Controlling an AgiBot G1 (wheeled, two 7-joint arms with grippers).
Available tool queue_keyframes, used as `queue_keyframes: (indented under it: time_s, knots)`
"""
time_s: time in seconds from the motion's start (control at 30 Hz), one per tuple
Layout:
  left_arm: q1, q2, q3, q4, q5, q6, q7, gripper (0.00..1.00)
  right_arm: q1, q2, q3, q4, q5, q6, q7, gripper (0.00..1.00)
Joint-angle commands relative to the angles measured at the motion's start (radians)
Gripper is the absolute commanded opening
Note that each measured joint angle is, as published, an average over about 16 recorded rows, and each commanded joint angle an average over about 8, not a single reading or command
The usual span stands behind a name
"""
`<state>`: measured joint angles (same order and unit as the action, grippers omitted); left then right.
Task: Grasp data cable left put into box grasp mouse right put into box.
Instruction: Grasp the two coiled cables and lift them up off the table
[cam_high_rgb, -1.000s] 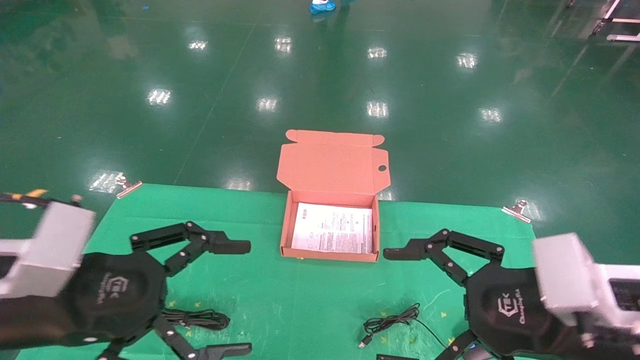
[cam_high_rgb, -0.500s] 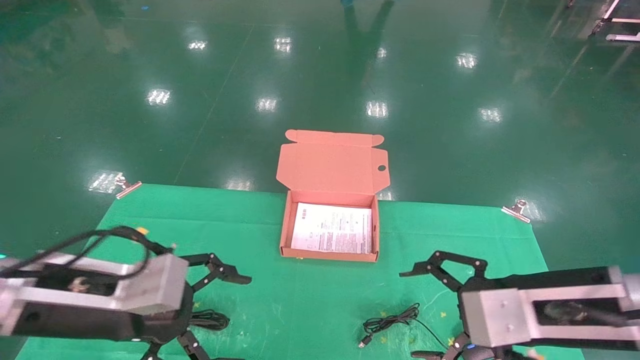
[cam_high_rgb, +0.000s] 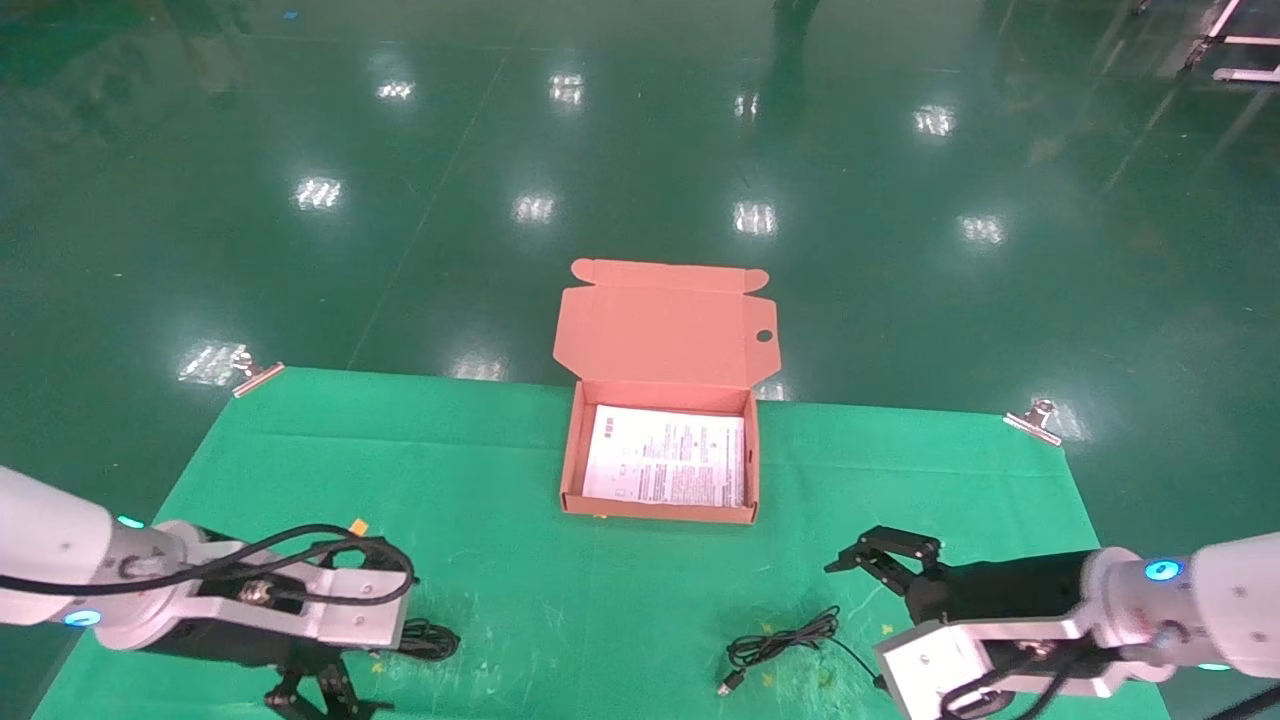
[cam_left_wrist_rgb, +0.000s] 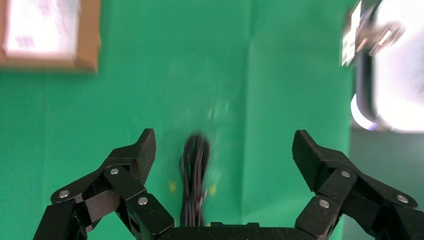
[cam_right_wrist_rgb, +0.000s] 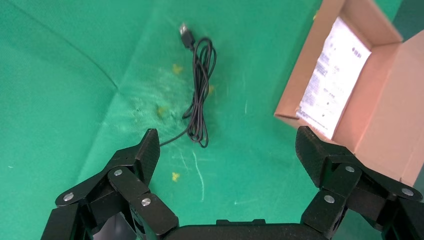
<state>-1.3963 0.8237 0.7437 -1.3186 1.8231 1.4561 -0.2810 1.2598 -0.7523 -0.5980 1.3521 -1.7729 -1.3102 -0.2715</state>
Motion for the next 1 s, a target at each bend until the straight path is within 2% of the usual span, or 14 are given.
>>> queue_keyframes:
  time_s: [0.03, 0.23, 0.43, 0.7, 1.0]
  knots:
    - [0.003, 0.014, 0.021, -0.005, 0.063, -0.019, -0.013, 1.0, -0.007, -0.015, -0.015, -0.001, -0.047, 0.026, -0.011, 1.0]
    - [0.029, 0.052, 0.061, 0.018, 0.181, -0.073, -0.043, 1.0, -0.033, -0.056, -0.044, -0.007, -0.151, 0.098, -0.02, 1.0]
    - [0.05, 0.087, 0.083, 0.073, 0.251, -0.12, -0.061, 1.0, -0.056, -0.093, -0.066, -0.024, -0.223, 0.14, 0.005, 1.0]
    - [0.05, 0.131, 0.092, 0.18, 0.291, -0.173, -0.057, 1.0, -0.059, -0.15, -0.087, -0.095, -0.273, 0.165, 0.032, 1.0]
    - [0.04, 0.181, 0.093, 0.332, 0.305, -0.227, -0.04, 1.0, -0.05, -0.238, -0.114, -0.247, -0.306, 0.207, 0.004, 1.0]
